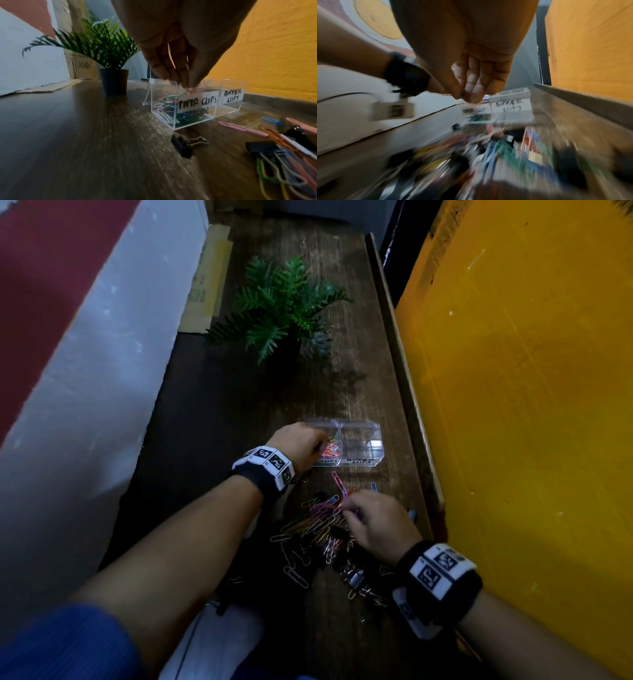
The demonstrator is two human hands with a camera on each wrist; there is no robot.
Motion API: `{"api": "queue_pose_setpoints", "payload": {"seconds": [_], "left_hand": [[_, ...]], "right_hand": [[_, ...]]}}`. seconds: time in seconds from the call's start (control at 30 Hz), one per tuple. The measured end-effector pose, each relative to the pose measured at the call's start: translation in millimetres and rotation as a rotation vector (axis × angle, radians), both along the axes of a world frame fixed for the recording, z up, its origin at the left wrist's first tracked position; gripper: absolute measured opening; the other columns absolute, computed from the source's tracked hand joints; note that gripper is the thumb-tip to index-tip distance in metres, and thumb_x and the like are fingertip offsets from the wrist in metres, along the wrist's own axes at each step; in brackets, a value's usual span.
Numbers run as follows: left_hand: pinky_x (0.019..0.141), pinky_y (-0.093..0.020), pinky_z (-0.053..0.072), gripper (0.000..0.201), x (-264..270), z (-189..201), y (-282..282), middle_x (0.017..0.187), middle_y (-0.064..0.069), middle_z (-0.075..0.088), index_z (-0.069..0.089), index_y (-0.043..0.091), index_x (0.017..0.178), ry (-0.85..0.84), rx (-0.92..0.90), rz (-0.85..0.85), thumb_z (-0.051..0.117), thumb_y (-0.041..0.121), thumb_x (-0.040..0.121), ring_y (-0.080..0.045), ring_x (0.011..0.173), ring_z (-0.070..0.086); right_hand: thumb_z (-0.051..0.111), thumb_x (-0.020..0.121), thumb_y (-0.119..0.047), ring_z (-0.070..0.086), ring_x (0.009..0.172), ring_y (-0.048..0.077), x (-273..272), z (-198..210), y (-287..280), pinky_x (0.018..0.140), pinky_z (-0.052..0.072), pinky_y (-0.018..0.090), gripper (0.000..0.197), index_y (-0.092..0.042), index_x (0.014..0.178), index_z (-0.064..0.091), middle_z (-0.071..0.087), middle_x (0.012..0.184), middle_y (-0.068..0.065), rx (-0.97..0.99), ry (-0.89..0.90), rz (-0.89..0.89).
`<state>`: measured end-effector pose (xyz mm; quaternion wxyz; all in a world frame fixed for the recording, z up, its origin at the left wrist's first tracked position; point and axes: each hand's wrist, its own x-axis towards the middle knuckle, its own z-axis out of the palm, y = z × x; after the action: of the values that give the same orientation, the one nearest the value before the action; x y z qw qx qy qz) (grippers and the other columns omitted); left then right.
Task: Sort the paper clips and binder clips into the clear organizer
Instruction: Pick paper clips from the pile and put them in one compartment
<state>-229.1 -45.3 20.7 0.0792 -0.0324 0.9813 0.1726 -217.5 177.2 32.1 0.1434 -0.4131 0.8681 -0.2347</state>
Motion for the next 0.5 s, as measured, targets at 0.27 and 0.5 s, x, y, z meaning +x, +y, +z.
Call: {"api": "queue_pose_setpoints", "payload": {"seconds": [0.27, 0.5], "left_hand": [[0.080, -0.041, 0.048, 0.018, 48, -7, -13, 0.113, -0.009, 0.057, 0.070, 0.019, 0.090, 0.337, 0.089, 0.183, 0.067, 0.016, 0.073, -0.031, 0.098, 0.052], [0.077, -0.028, 0.046, 0.022, 164, -43, 6, 0.100, 0.001, 0.057, 0.066, 0.024, 0.086, 0.255, 0.275, 0.292, 0.049, 0.031, 0.076, -0.020, 0.089, 0.058]], "right_hand": [[0.064, 0.086, -0.019, 0.055, 0.077, 0.009, -66, 14, -60, 0.084, 0.049, 0.034, 0.004, -0.018, 0.087, 0.067, 0.068, 0.085, -0.002, 0.052, 0.190, -0.037], [0.061, 0.088, -0.023, 0.050, 0.095, 0.018, -80, -1, -97, 0.089, 0.038, 0.036, 0.012, -0.027, 0.097, 0.068, 0.064, 0.103, -0.004, 0.338, 0.258, 0.065]]}}
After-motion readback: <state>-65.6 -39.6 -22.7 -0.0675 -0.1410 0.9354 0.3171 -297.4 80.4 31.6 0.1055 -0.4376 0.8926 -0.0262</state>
